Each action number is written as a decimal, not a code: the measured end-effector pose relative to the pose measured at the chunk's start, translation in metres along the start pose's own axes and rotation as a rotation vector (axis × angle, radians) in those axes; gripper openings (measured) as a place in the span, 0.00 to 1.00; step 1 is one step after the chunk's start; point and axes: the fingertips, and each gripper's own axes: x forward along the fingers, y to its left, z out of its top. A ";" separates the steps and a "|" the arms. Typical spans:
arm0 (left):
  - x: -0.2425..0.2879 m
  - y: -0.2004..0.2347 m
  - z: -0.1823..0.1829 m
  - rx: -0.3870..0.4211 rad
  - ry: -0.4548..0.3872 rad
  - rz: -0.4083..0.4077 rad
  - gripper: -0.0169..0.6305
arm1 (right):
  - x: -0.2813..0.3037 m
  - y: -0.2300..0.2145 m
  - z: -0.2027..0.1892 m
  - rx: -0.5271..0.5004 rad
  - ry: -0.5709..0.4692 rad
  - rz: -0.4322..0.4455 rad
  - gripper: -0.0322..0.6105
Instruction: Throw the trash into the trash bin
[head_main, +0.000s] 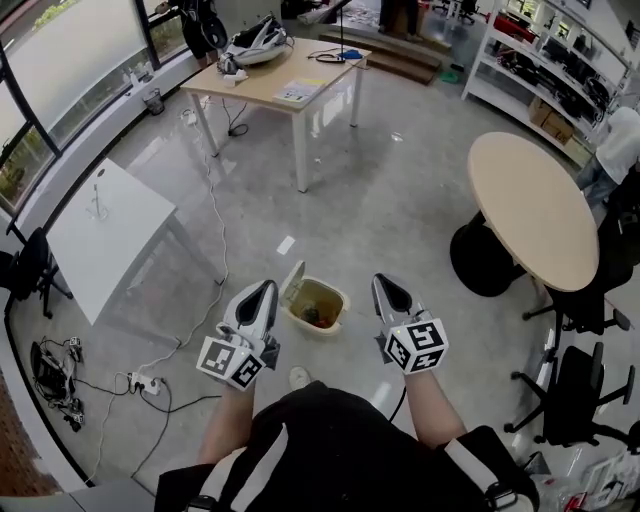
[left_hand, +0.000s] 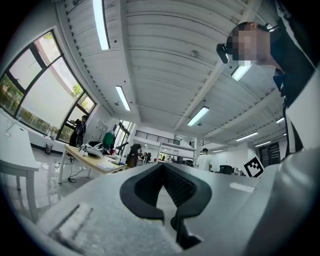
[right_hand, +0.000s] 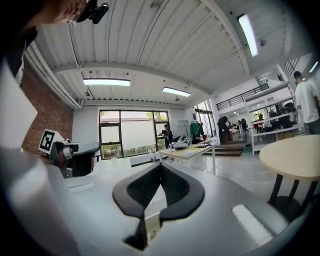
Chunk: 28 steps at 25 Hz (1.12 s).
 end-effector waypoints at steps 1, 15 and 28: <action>0.004 -0.013 0.000 -0.003 -0.011 -0.012 0.03 | -0.018 -0.009 0.007 -0.015 -0.017 -0.013 0.06; -0.048 -0.139 -0.026 -0.040 -0.015 0.043 0.03 | -0.182 -0.049 -0.024 0.099 -0.034 -0.032 0.06; -0.045 -0.186 -0.025 -0.026 -0.006 -0.097 0.03 | -0.252 -0.038 0.004 0.014 -0.152 -0.153 0.06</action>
